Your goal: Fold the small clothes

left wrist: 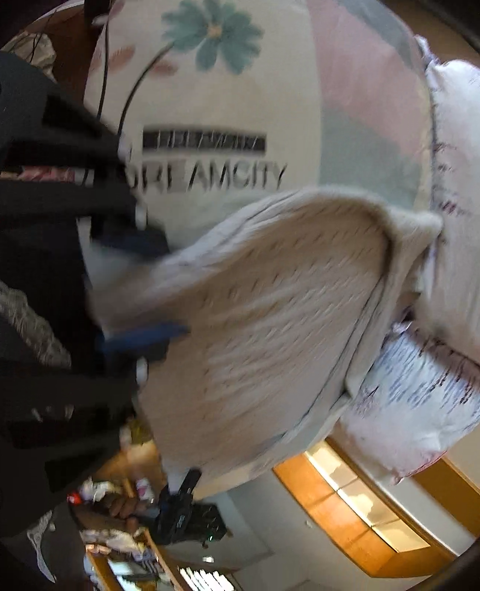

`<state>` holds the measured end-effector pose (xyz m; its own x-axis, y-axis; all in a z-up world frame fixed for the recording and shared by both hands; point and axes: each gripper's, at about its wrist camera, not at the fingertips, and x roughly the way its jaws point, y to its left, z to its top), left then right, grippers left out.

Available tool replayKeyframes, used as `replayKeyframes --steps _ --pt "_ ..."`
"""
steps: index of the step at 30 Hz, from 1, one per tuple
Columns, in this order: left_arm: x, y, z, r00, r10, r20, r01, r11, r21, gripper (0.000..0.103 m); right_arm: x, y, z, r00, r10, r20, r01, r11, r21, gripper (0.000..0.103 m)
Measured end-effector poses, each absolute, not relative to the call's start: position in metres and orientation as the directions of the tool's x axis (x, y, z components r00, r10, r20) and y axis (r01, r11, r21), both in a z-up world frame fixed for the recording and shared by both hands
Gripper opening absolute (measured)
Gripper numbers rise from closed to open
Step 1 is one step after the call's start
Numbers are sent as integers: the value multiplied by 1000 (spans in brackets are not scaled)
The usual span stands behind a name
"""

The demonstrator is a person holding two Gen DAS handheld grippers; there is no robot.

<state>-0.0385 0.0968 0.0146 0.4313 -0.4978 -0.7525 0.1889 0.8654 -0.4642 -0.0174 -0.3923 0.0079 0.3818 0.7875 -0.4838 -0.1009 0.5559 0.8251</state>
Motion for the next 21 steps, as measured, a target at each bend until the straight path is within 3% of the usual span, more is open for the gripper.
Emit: replayKeyframes --steps 2,6,11,12,13,14,15,16,17,21 --pt "-24 90 20 430 -530 -731 215 846 -488 10 -3 -391 25 425 803 -418 -148 517 843 8" --pt "34 102 62 525 -560 -640 253 821 -511 9 63 -396 87 558 776 -292 -272 504 820 8" --pt "179 117 107 702 -415 -579 164 885 -436 12 186 -395 116 679 687 -259 -227 532 815 9" --pt "199 118 106 706 -394 -589 142 893 -427 14 219 -390 109 697 654 -294 -170 550 818 17" --pt "227 120 99 701 -364 -614 96 900 -424 32 248 -383 99 688 628 -364 -101 579 809 55" --pt "238 126 93 694 -352 -628 62 898 -435 56 258 -383 93 673 619 -404 -64 593 803 74" --pt "246 133 88 692 -334 -640 23 896 -443 67 273 -379 81 634 619 -463 -1 600 800 93" --pt "248 143 82 698 -336 -632 -1 882 -471 76 274 -378 76 625 633 -457 5 582 813 93" --pt "247 149 79 695 -361 -622 8 869 -495 79 271 -378 75 623 642 -447 -3 574 819 93" --pt "246 164 46 618 -422 -664 -15 837 -547 82 252 -386 79 667 585 -462 -44 649 759 101"
